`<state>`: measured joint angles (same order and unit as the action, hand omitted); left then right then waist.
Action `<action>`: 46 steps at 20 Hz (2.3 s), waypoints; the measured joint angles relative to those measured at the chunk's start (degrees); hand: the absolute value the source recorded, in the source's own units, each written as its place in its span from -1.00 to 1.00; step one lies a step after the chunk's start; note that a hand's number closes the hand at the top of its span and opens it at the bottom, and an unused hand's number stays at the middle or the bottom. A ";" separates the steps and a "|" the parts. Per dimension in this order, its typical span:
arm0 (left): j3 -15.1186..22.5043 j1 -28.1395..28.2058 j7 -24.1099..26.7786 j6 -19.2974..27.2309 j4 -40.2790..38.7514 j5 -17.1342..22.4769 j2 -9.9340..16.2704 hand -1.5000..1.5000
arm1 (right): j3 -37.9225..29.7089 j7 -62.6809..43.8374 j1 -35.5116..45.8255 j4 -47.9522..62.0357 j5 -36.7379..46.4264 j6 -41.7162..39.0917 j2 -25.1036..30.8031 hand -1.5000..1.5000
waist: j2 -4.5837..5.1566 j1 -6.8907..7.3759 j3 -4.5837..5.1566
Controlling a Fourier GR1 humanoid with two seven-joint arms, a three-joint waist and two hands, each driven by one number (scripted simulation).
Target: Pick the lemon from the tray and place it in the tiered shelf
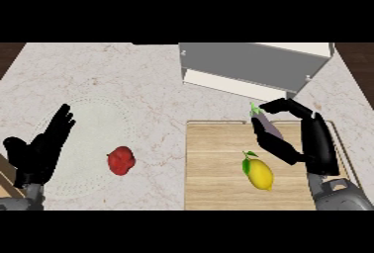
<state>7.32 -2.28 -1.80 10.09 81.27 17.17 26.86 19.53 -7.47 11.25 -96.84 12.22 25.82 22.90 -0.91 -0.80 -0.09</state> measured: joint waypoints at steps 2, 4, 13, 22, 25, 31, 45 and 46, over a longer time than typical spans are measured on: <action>-0.50 0.16 -0.17 0.17 -0.41 -0.09 0.13 0.00 | 5.23 -1.48 -3.53 -1.97 5.94 4.35 -3.41 -1.00 | 0.12 -0.09 -0.11; -1.12 0.97 -1.15 -0.35 0.21 0.37 0.81 0.00 | 9.98 -4.18 -6.50 -3.47 12.08 7.38 -5.95 -1.00 | 0.24 0.10 -0.09; -3.15 4.33 -0.91 -1.43 -0.44 0.93 2.03 0.00 | 16.33 -28.40 -11.99 -11.33 42.25 0.86 -5.28 -1.00 | 0.15 -0.75 0.39; -3.47 3.88 -0.81 -2.26 -0.55 0.78 2.16 0.00 | 21.69 -48.41 -9.92 -18.36 49.28 -32.05 -3.35 -1.00 | 0.59 0.43 0.47; -3.51 3.27 -0.56 -2.64 -0.80 0.61 1.85 0.00 | 22.15 -51.02 -7.59 -19.41 48.55 -40.85 -4.75 -1.00 | 0.74 0.77 0.37; -3.37 3.97 0.30 -2.98 -1.24 -0.09 0.84 0.00 | 21.53 -51.95 -4.94 -19.67 48.95 -51.25 -8.08 -1.00 | 0.80 1.01 0.26; -6.24 3.15 -0.85 -4.84 -1.30 -1.43 0.23 0.00 | 11.36 -45.95 -2.52 -10.90 51.91 -59.60 -10.74 -1.00 | 0.89 0.94 0.10; -6.39 2.68 -0.66 -5.13 -2.27 -1.92 -0.23 0.00 | 10.97 -45.34 -3.02 -10.52 52.40 -59.47 -10.44 -1.00 | 0.89 0.89 0.09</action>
<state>0.93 0.41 -2.47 4.96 79.00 15.25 26.63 30.49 -52.81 8.23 -107.36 64.61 -33.65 12.45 -0.01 0.09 0.00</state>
